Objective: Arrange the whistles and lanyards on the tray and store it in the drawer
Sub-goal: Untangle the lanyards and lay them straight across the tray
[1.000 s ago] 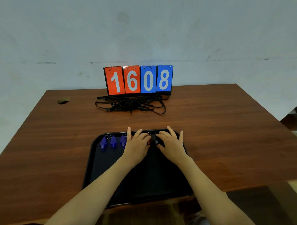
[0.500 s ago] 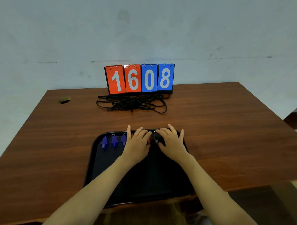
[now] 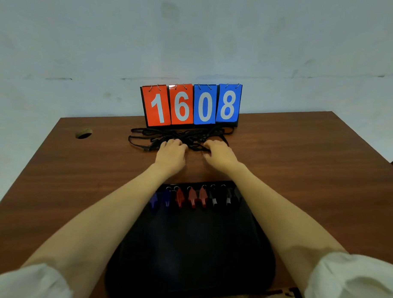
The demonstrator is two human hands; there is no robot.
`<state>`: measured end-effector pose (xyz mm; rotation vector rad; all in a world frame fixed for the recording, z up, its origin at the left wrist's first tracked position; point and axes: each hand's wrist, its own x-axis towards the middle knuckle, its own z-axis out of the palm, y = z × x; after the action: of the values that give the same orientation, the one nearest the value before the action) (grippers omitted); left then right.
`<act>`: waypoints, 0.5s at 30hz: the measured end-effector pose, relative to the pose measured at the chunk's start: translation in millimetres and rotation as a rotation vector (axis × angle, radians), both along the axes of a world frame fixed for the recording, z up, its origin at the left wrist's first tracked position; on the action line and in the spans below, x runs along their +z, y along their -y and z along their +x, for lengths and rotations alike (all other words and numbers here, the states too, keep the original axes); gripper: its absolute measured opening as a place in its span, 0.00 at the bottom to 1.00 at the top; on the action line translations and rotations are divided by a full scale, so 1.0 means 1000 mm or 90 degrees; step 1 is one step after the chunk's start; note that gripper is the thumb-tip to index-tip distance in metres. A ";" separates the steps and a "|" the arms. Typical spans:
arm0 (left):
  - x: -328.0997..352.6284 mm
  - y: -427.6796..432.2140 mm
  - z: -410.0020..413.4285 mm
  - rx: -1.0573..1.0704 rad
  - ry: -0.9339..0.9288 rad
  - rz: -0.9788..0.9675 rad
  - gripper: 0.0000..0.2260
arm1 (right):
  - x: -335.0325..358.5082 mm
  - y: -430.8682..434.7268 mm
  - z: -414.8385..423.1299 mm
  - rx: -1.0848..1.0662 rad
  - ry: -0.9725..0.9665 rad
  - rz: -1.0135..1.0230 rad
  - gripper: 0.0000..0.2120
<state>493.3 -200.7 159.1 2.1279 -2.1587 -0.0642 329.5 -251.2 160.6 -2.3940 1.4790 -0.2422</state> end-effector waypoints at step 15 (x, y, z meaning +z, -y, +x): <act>-0.051 0.042 0.014 0.037 0.000 0.004 0.19 | -0.052 0.034 0.024 -0.035 0.003 -0.100 0.07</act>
<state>507.3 -242.5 108.4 2.1917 -2.0980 -0.0670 353.7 -285.5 108.3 -2.4738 1.5779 -0.3911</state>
